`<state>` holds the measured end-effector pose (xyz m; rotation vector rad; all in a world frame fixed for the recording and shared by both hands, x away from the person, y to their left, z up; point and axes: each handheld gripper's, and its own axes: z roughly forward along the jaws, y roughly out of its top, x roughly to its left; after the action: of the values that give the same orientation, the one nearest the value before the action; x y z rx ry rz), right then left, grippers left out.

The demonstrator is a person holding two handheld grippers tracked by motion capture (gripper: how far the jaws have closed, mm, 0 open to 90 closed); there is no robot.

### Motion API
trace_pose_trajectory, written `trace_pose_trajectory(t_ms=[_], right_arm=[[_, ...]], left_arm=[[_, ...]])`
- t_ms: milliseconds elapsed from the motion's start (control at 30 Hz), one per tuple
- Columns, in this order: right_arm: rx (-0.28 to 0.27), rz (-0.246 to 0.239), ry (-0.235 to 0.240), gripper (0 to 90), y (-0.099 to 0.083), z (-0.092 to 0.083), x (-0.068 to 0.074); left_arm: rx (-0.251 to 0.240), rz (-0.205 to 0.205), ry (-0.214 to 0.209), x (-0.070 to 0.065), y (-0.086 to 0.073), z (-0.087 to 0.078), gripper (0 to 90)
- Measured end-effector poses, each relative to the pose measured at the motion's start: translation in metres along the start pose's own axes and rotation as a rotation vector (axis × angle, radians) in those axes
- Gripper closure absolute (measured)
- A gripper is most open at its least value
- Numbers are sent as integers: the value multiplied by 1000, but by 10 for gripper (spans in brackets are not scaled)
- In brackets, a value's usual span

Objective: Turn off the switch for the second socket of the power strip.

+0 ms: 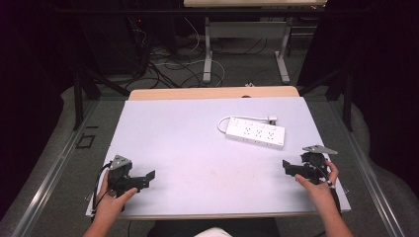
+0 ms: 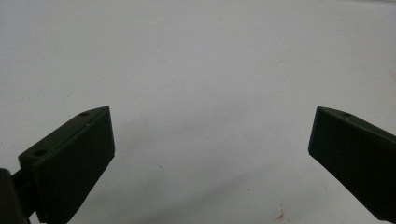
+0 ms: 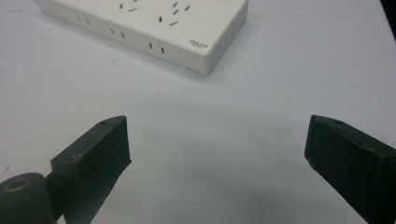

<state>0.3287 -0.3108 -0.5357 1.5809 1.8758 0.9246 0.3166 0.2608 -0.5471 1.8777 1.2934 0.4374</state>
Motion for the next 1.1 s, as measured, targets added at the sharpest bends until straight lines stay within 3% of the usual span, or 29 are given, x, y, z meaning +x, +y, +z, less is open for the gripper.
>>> trace_pose_trajectory(t_ms=[33, 533, 767, 1100], right_arm=[[-8, 12, -1, 63, -1, -1, 2], [-11, -76, 34, 76, 10, -1, 21], [9, -109, 58, 147, 21, -1, 29], [21, -161, 98, 155, 40, 0, 40]], left_arm=[[0, 0, 0, 0, 0, 0, 5], [-26, 11, 21, -1, -1, -4, 5], [-37, 10, 33, -1, -3, -6, 5], [-38, 6, 31, -2, -3, -7, 6]])
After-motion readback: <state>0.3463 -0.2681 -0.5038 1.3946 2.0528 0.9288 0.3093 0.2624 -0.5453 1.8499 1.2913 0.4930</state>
